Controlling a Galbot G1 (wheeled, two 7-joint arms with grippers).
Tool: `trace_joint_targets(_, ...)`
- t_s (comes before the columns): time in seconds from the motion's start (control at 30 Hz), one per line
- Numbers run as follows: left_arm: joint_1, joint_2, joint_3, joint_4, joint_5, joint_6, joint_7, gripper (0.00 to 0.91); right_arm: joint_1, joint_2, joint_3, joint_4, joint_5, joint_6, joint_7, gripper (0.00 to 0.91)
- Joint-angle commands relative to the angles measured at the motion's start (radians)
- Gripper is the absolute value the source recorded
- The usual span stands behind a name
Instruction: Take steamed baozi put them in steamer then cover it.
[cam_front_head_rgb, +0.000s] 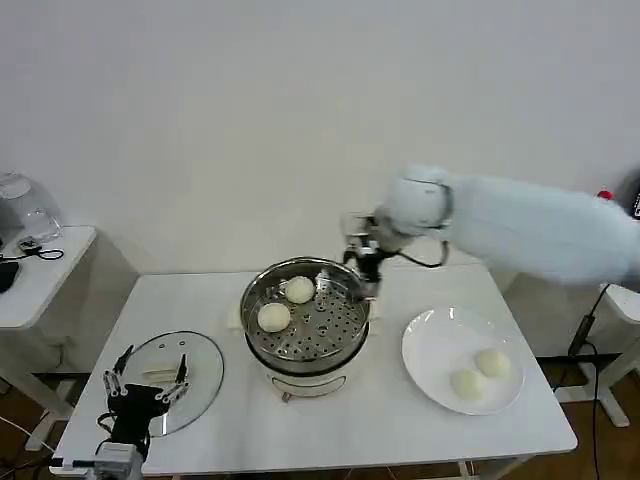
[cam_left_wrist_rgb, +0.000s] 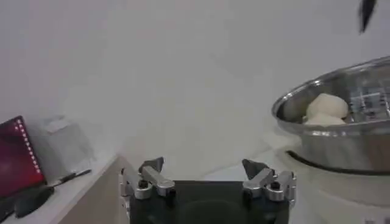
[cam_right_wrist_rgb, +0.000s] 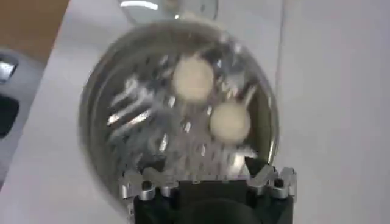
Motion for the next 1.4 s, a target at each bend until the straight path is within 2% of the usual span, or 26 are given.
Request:
trace_joint_targets(0.03, 0.012, -0.003, 0.015, 0.011, 0.008, -0.004, 0.001, 0.907, -0.183, -0.48, 0.116, 0.158, -0.367, 0.234, -0.142, 0.907)
trace_joint_targets(0.27, 0.019, -0.013, 0.034, 0.027, 0.028, -0.009, -0.001, 0.907, -0.494, -0.59, 0.334, 0.151, -0.482, 0.267, -0.113, 0.907)
trace_joint_targets(0.3, 0.02, -0.015, 0.035, 0.027, 0.031, -0.009, -0.002, 0.907, -0.579, -0.601, 0.407, 0.148, -0.493, 0.27, -0.111, 0.907)
trace_joint_targets(0.4, 0.029, -0.018, 0.037, 0.028, 0.036, -0.011, -0.002, 0.907, -0.718, -0.613, 0.487, 0.14, -0.522, 0.291, -0.112, 0.907)
trace_joint_targets(0.5, 0.033, -0.011, 0.027, 0.03, 0.035, -0.011, -0.001, 0.907, -0.873, -0.618, 0.61, 0.132, -0.539, 0.297, -0.112, 0.907)
trace_joint_targets(0.73, 0.037, -0.007, 0.012, 0.022, 0.033, -0.007, 0.0, 0.907, -0.963, -0.538, 0.66, 0.084, -0.547, 0.282, -0.102, 0.907)
trace_joint_targets(1.07, 0.039, -0.02, 0.004, 0.024, 0.034, -0.006, -0.001, 0.907, -0.944, -0.43, 0.622, -0.01, -0.542, 0.273, -0.081, 0.907)
trace_joint_targets(1.4, 0.044, -0.023, -0.009, 0.028, 0.033, -0.007, -0.002, 0.907, -0.936, -0.371, 0.609, -0.081, -0.549, 0.262, -0.069, 0.907)
